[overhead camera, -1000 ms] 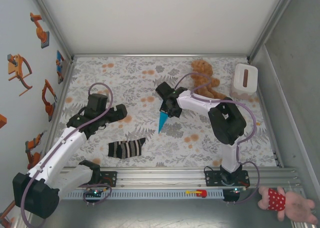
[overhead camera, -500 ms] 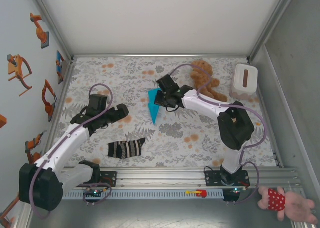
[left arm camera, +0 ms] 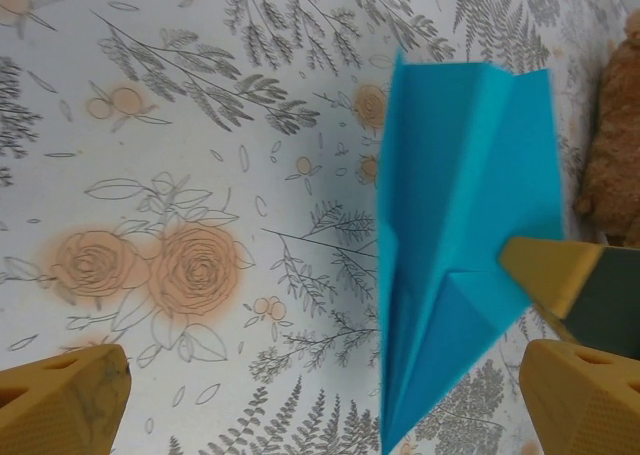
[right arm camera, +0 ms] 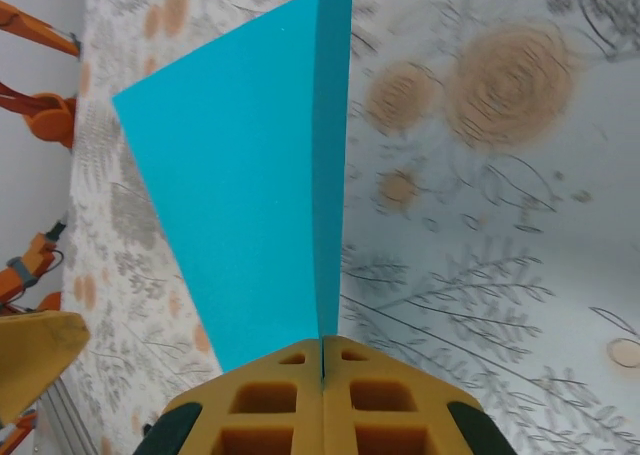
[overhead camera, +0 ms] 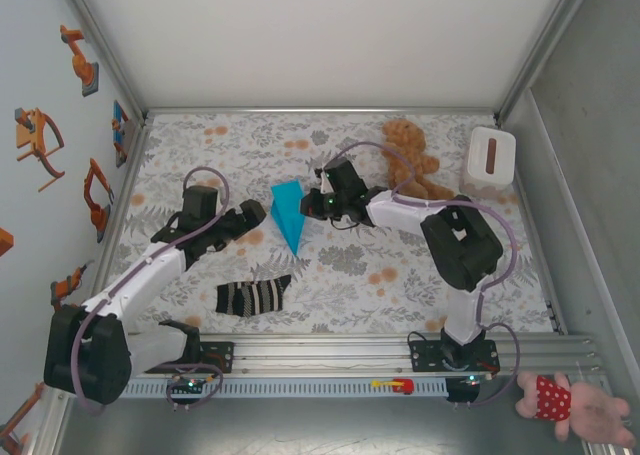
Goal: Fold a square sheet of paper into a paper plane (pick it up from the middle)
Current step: Turn over the paper plane at the center of the table.
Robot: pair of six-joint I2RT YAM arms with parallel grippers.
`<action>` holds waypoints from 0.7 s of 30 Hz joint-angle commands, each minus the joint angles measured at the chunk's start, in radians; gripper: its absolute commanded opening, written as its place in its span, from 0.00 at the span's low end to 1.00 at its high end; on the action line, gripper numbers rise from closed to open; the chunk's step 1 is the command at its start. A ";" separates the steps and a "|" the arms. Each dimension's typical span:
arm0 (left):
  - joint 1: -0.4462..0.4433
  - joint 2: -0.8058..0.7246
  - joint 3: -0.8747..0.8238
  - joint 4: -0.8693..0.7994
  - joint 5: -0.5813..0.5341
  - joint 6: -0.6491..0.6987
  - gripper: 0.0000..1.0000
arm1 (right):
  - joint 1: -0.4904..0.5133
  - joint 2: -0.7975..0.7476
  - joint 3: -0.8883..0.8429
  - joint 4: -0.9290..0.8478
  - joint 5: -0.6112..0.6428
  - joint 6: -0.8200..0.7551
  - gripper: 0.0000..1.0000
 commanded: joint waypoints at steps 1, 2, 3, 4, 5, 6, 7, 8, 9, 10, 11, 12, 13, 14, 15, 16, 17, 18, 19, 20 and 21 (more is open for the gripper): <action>0.001 0.019 -0.022 0.084 0.064 -0.031 0.98 | -0.010 0.022 -0.023 0.064 -0.052 0.012 0.00; -0.001 0.027 -0.019 0.083 0.071 -0.027 0.97 | -0.011 0.024 -0.030 0.067 -0.049 0.009 0.00; -0.001 0.037 -0.014 0.082 0.077 -0.027 0.96 | -0.012 0.025 -0.036 0.067 -0.044 0.007 0.00; -0.003 0.047 -0.009 0.082 0.080 -0.026 0.95 | -0.015 0.028 -0.042 0.066 -0.038 0.007 0.00; -0.005 0.063 -0.004 0.088 0.085 -0.026 0.93 | -0.019 0.033 -0.049 0.068 -0.038 0.010 0.00; -0.008 0.078 0.000 0.090 0.091 -0.027 0.91 | -0.022 0.038 -0.056 0.069 -0.037 0.012 0.00; -0.011 0.099 0.008 0.092 0.094 -0.029 0.89 | -0.026 0.044 -0.061 0.067 -0.033 0.012 0.00; -0.018 0.119 0.014 0.095 0.099 -0.031 0.87 | -0.030 0.048 -0.066 0.063 -0.032 0.012 0.00; -0.023 0.139 0.020 0.098 0.102 -0.033 0.85 | -0.033 0.050 -0.071 0.064 -0.029 0.016 0.00; -0.030 0.161 0.027 0.101 0.101 -0.035 0.82 | -0.035 0.051 -0.080 0.068 -0.022 0.018 0.00; -0.038 0.181 0.035 0.104 0.105 -0.038 0.80 | -0.038 0.049 -0.087 0.067 -0.018 0.019 0.00; -0.044 0.202 0.044 0.107 0.108 -0.039 0.78 | -0.039 0.049 -0.089 0.066 -0.016 0.020 0.00; -0.052 0.224 0.054 0.108 0.111 -0.039 0.75 | -0.040 0.047 -0.093 0.064 -0.011 0.019 0.00; -0.061 0.245 0.065 0.109 0.113 -0.037 0.72 | -0.042 0.047 -0.094 0.059 -0.006 0.018 0.01; -0.067 0.263 0.075 0.112 0.115 -0.035 0.69 | -0.043 0.047 -0.097 0.055 -0.003 0.019 0.01; -0.073 0.284 0.088 0.117 0.122 -0.032 0.65 | -0.044 0.048 -0.098 0.053 -0.002 0.018 0.01; -0.079 0.303 0.099 0.125 0.132 -0.030 0.62 | -0.045 0.048 -0.099 0.054 -0.003 0.017 0.01; -0.084 0.318 0.109 0.130 0.137 -0.029 0.61 | -0.046 0.049 -0.099 0.053 -0.004 0.017 0.01; -0.089 0.336 0.122 0.133 0.141 -0.027 0.59 | -0.047 0.049 -0.100 0.053 -0.005 0.018 0.01; -0.091 0.352 0.135 0.135 0.148 -0.024 0.58 | -0.048 0.051 -0.101 0.055 -0.007 0.018 0.01; -0.096 0.364 0.144 0.138 0.154 -0.020 0.58 | -0.049 0.051 -0.101 0.055 -0.009 0.016 0.01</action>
